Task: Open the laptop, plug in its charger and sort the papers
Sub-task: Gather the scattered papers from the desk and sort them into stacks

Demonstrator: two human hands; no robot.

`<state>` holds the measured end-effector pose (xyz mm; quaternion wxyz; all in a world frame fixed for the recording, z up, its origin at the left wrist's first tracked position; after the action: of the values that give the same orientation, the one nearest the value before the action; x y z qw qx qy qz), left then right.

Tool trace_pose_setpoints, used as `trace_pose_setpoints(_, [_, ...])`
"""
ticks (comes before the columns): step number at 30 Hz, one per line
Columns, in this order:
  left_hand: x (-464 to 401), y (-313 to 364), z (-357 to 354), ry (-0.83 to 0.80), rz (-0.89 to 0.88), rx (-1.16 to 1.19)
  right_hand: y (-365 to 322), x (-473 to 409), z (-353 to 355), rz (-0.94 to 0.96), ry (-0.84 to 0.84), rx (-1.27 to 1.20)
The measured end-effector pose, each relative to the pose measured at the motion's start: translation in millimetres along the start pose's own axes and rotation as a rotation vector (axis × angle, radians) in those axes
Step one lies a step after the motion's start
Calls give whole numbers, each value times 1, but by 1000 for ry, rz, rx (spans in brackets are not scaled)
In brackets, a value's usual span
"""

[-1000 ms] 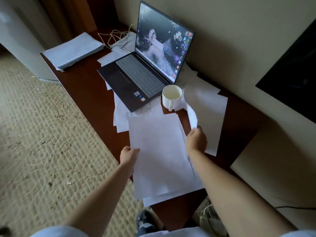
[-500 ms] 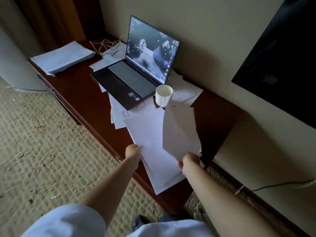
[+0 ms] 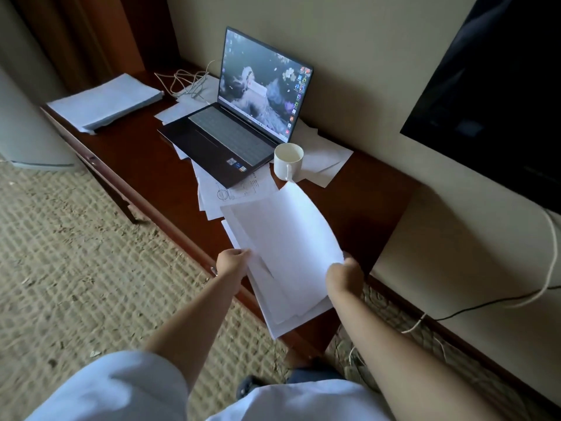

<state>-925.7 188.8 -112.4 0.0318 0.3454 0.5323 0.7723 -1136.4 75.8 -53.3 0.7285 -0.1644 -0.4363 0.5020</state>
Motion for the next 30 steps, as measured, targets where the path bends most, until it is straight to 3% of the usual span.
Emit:
trace_pose_setpoints(5, [-6,-11,0,8,68,74,9,15,-13,68,-115,239])
trace_pose_setpoints(11, [-1,-6,2,44,18,3,11,8,-6,173,61,313])
trace_pose_setpoints(16, [-5,-10,6,66,23,-11,7,-10,-12,145,52,588])
trace_pose_setpoints(19, [-6,-14,6,60,28,-3,12,-11,-18,198,74,600])
trace_pose_setpoints(22, [-5,-13,7,56,35,-11,-4,1,-20,446,228,352])
trace_pose_setpoints(24, [-4,-10,8,45,29,-33,-33,23,-18,824,269,207])
trace_pose_setpoints(27, [-3,-4,10,11,1,-65,-57,62,-36,1334,34,342])
trace_pose_setpoints(30, [-2,4,11,19,-18,-81,-38,74,-59,1331,-283,619])
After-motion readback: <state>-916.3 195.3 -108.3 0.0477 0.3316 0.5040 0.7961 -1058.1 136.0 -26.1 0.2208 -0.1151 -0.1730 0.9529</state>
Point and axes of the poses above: each hand's wrist, its own x-axis away from the middle knuckle, its own z-axis out of the back of the hand, y = z × x, the point moved 4 cm from there along -x, towards the middle knuckle, and after that the axes turned 6 degrees about -z, right-handed, at the moved point
